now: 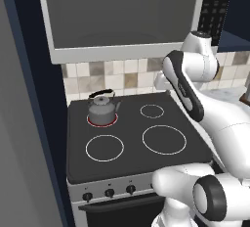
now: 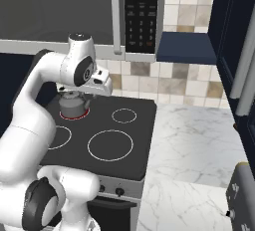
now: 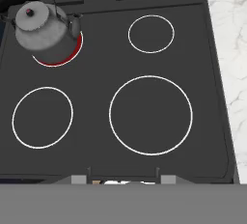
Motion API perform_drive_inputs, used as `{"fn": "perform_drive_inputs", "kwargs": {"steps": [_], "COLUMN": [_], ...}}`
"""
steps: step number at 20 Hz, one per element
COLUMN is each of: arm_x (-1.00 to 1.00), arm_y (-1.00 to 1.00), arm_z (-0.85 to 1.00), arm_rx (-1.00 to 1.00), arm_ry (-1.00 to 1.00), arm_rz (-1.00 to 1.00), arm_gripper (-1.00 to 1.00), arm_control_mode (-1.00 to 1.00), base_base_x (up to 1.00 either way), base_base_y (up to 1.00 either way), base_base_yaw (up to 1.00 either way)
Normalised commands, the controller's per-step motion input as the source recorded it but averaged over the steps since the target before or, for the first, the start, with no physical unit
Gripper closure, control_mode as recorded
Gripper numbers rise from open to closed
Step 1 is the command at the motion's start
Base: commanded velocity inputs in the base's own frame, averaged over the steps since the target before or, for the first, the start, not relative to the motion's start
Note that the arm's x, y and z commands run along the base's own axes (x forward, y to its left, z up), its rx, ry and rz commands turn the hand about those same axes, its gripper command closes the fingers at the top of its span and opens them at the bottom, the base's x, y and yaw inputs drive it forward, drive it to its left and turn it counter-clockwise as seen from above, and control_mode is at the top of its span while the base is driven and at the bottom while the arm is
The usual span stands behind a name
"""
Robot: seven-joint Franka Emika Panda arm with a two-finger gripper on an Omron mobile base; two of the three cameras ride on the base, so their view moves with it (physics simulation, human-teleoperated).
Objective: The kettle is done boiling. Turn off the stove, then wait for 300 timesteps before moving the kettle to the dining table.
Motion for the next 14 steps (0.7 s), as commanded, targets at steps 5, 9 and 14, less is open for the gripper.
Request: {"fn": "perform_drive_inputs", "kwargs": {"steps": [5, 9, 14], "arm_x": [-0.12, -0.16, -0.18], "arm_y": [0.17, 0.38, 0.46], "arm_z": [0.0, 0.0, 0.0], "arm_rx": [-0.03, -0.07, -0.11], "arm_ry": [-0.06, -0.03, 0.0], "arm_rz": [0.0, 0.04, 0.08], "arm_gripper": [-1.0, -1.0, -1.0], "arm_control_mode": [-1.0, -1.0, -1.0], "base_base_x": [0.0, 0.0, 0.0], "base_base_y": [0.0, 0.0, 0.0], "base_base_yaw": [0.0, 0.0, 0.0]}}
